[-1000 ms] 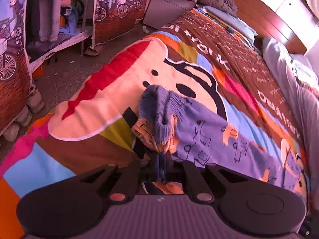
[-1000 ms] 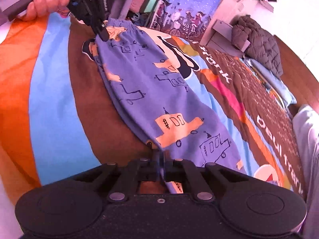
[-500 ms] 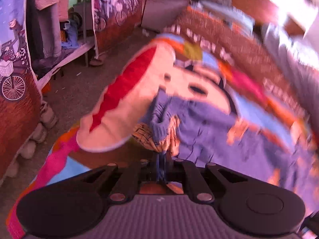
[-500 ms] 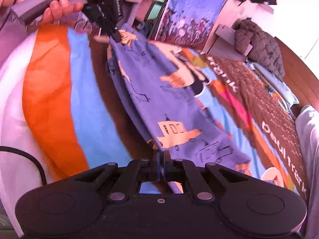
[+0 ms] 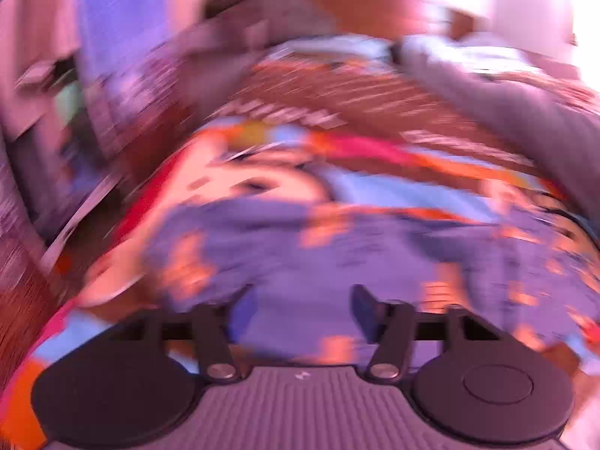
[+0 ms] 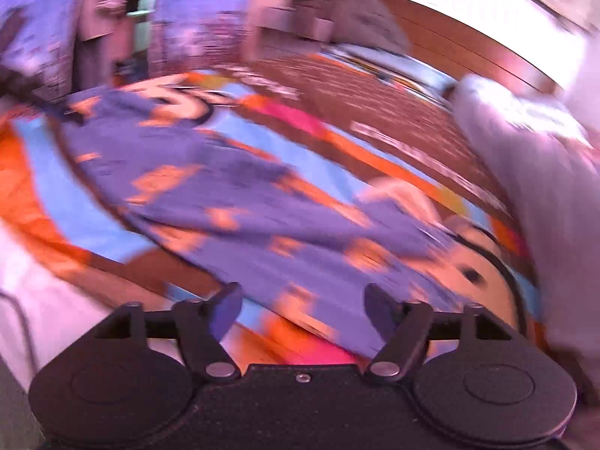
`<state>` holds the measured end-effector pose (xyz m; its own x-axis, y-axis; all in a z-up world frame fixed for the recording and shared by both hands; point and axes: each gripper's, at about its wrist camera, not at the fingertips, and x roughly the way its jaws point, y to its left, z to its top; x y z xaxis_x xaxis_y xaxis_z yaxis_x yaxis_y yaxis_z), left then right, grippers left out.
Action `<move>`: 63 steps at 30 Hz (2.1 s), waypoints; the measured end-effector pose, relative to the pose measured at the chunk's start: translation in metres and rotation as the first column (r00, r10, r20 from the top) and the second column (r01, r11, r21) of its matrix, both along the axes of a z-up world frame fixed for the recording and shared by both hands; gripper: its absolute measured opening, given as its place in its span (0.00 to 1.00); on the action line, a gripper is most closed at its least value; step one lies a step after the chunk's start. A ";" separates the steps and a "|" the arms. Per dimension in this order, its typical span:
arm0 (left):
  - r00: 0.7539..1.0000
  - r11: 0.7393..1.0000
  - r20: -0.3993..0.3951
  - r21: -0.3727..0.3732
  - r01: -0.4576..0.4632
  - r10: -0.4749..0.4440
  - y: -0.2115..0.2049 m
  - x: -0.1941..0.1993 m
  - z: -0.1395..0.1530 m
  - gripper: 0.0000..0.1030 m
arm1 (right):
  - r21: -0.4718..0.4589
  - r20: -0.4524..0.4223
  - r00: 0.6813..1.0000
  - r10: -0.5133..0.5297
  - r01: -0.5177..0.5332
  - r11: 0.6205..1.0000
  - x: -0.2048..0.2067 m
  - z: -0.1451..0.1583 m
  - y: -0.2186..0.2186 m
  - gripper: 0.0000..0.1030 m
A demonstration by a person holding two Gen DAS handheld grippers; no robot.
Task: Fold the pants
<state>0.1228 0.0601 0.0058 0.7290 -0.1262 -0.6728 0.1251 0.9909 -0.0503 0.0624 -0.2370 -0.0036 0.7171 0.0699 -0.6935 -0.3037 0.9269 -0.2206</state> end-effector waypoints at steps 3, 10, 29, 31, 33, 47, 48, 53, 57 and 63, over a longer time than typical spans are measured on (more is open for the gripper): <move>0.982 0.985 0.081 -0.012 0.173 -0.171 -0.051 0.003 0.006 0.94 | -0.057 0.008 0.995 -0.101 0.101 0.993 -0.011 0.000 -0.034 0.95; 0.893 0.890 0.027 -0.066 0.451 -0.450 -0.158 0.046 -0.014 0.90 | -0.078 0.040 0.971 -0.234 0.236 0.969 -0.022 -0.004 -0.071 0.99; 0.873 0.887 -0.251 -0.319 0.333 -0.418 -0.153 0.101 -0.064 0.46 | 0.246 -0.164 0.970 -0.180 0.217 0.945 0.204 -0.019 -0.077 0.49; 0.870 0.891 -0.258 -0.298 0.343 -0.421 -0.157 0.100 -0.063 0.38 | 0.302 -0.221 0.954 -0.203 0.265 0.916 0.240 -0.026 -0.070 0.49; 0.868 0.895 -0.264 -0.275 0.351 -0.421 -0.161 0.100 -0.062 0.30 | 0.283 -0.256 0.933 -0.252 0.321 0.904 0.270 -0.034 -0.060 0.52; 0.881 0.898 -0.183 -0.164 0.409 -0.435 -0.173 0.079 -0.040 0.01 | 0.197 -0.171 0.924 -0.343 0.373 0.907 0.273 -0.045 -0.058 0.00; 0.876 0.890 -0.169 -0.153 0.430 -0.452 -0.175 0.075 -0.035 0.01 | 0.219 -0.141 0.926 -0.350 0.374 0.901 0.261 -0.034 -0.065 0.00; 0.822 0.825 -0.093 -0.003 0.565 -0.562 -0.187 0.048 -0.014 0.01 | 0.345 -0.005 0.915 -0.404 0.381 0.858 0.169 0.019 -0.107 0.00; 0.778 0.780 -0.140 0.055 0.623 -0.612 -0.201 0.032 -0.022 0.02 | 0.415 -0.047 0.869 -0.492 0.465 0.782 0.085 0.013 -0.138 0.00; 0.759 0.769 -0.240 0.071 0.635 -0.605 -0.217 0.032 -0.030 0.26 | 0.478 -0.277 0.774 -0.570 0.625 0.617 0.034 -0.045 -0.164 0.14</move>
